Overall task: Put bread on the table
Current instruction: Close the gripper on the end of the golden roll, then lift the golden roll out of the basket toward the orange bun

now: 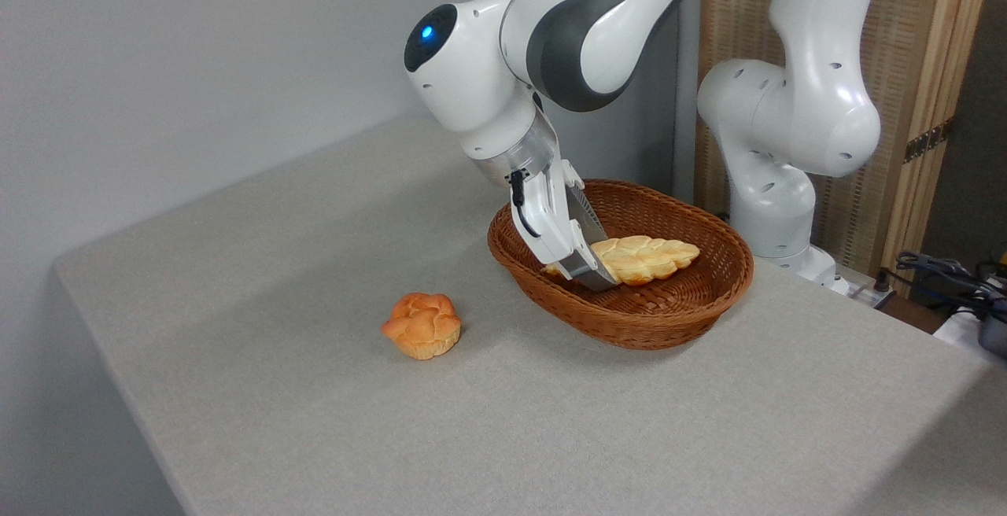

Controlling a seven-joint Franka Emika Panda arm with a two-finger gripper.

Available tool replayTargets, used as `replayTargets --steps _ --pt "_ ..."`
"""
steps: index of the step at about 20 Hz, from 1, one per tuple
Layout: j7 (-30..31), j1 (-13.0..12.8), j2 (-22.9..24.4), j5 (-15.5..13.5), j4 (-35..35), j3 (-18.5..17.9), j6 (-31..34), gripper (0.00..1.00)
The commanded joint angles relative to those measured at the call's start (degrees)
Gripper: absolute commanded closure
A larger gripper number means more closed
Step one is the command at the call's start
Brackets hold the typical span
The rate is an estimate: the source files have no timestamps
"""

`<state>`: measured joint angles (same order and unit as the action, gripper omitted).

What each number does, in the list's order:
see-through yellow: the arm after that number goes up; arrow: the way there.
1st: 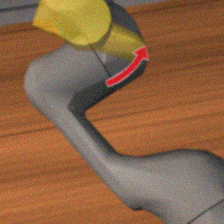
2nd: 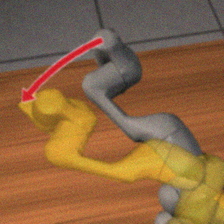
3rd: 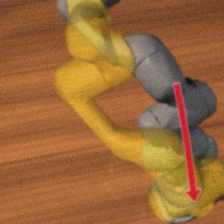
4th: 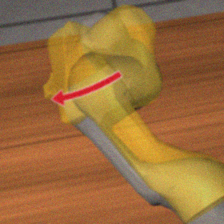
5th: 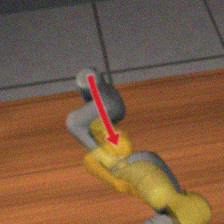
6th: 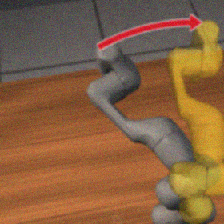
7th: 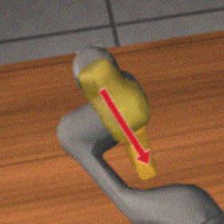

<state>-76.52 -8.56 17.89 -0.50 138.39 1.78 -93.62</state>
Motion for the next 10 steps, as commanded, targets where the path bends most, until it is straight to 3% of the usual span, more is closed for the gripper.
replayTargets --steps 1,6,10 --pt "-1.18 -0.32 0.13 0.86 -0.76 -0.29 0.45 0.77" --pt "-1.18 -0.32 0.22 0.86 -1.63 -0.29 0.98 0.76" --pt "-1.96 -0.32 0.40 0.59 -5.23 -0.37 5.62 0.75"
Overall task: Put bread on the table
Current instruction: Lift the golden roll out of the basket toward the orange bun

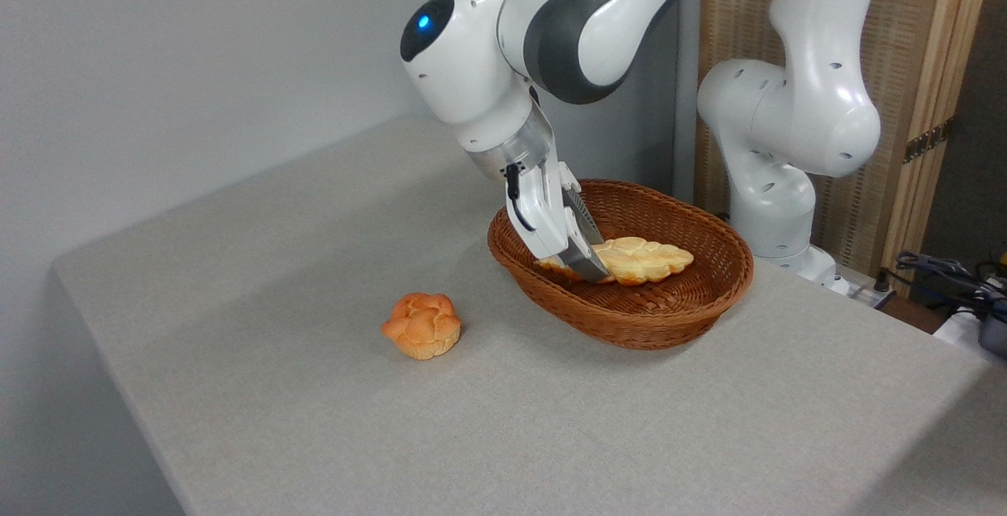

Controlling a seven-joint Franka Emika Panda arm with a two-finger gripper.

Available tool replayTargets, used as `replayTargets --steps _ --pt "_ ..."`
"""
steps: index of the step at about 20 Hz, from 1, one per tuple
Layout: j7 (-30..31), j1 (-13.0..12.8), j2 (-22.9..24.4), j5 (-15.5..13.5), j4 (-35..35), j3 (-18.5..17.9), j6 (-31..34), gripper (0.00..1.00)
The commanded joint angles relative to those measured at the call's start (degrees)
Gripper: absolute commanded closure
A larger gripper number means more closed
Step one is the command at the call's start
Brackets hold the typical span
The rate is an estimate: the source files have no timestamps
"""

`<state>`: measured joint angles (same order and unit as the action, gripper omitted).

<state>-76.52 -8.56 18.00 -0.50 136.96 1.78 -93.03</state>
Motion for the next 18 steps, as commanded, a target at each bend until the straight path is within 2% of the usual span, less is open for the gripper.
replayTargets --steps 1,6,10,14,18 --pt "-2.84 -0.32 0.28 0.24 -5.55 -0.46 6.79 0.75" --pt "-3.20 -0.32 0.45 -0.02 -11.53 -0.99 10.76 0.72" --pt "-3.20 -0.06 0.02 -1.60 -15.13 -1.25 9.63 0.71" --pt "-3.20 0.39 -0.95 -2.57 -16.11 -3.71 3.13 0.70" --pt "-3.20 0.39 -2.53 -3.19 -16.20 -4.07 -5.13 0.70"
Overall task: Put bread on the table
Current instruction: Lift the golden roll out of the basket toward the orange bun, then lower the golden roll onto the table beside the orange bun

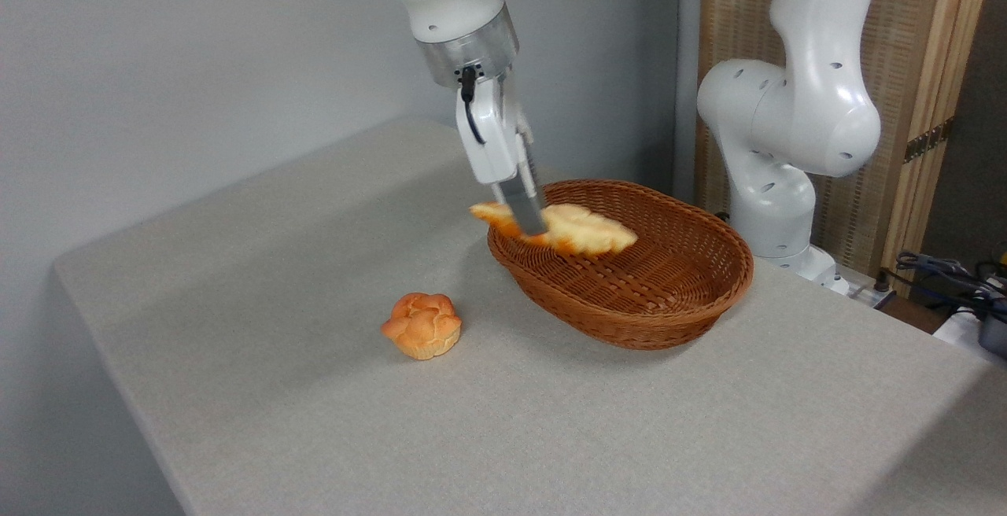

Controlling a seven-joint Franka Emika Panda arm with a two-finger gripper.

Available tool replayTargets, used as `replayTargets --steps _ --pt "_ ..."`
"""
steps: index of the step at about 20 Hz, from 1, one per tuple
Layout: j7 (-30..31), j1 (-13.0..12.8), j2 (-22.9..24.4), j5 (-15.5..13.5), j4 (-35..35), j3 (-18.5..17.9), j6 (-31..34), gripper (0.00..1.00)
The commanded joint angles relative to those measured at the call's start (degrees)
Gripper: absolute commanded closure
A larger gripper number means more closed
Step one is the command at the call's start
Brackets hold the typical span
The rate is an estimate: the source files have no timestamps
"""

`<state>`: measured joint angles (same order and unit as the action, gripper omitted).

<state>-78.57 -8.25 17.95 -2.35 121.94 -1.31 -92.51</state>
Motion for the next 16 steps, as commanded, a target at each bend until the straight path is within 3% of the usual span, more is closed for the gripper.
replayTargets --steps 1,9,11,16 --pt "-1.50 0.08 -3.00 -1.08 -1.18 -0.98 -7.31 0.70" --pt "-15.38 0.08 -7.40 -0.29 -2.76 -1.77 -11.46 0.68" --pt "-19.41 0.08 -8.54 -0.29 -2.94 -1.77 -14.17 0.62" --pt "-24.52 0.08 -10.21 -0.29 -3.02 -1.77 -15.59 0.60"
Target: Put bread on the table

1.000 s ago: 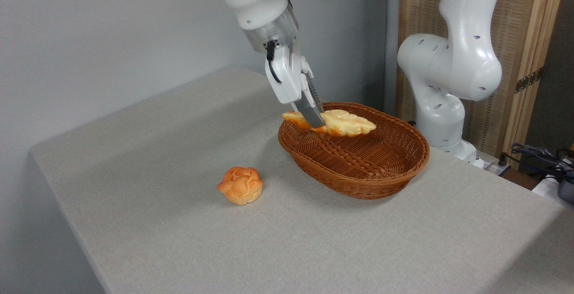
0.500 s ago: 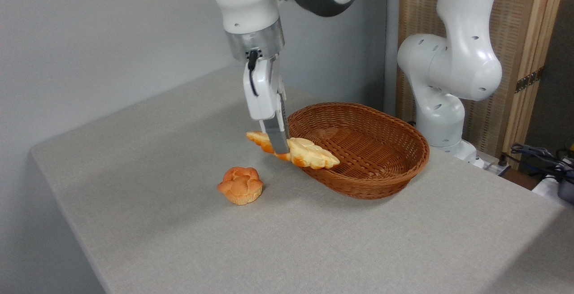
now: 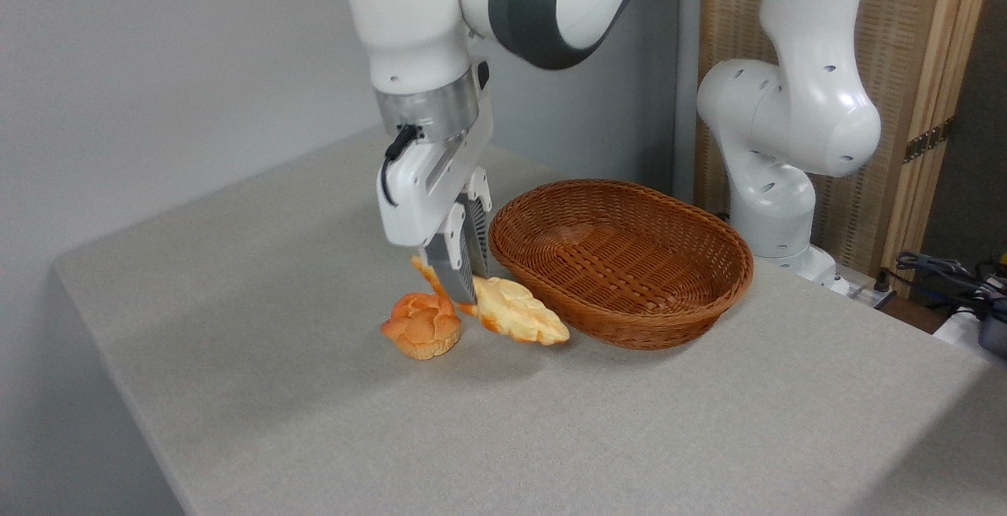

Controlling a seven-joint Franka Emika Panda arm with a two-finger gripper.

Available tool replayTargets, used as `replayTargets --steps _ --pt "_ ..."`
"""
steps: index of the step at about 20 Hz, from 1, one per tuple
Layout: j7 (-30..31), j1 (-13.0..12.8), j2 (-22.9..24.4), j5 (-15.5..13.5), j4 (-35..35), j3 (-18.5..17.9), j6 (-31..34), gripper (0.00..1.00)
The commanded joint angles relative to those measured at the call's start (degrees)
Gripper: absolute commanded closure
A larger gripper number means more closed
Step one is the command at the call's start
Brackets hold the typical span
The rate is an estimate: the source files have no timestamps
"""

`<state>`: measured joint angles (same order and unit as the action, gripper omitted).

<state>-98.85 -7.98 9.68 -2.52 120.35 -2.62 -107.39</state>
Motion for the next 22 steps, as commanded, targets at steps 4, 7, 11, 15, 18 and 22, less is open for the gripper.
replayTargets --steps 4,7,11,15,18,22 --pt "-5.74 -0.28 -2.83 -0.03 -1.43 -0.02 -0.72 0.40" --pt "-5.47 -0.37 -3.27 -0.03 -1.35 0.16 -1.42 0.00" --pt "-5.21 -0.37 -3.35 0.06 -1.35 0.24 -0.98 0.00" --pt "-5.12 -0.63 -3.44 0.06 -1.35 0.24 -0.98 0.00" --pt "-5.21 -0.63 -3.36 0.06 -1.35 0.24 -0.72 0.00" --pt "-5.12 -0.63 -3.44 0.06 -1.35 0.24 -0.72 0.00"
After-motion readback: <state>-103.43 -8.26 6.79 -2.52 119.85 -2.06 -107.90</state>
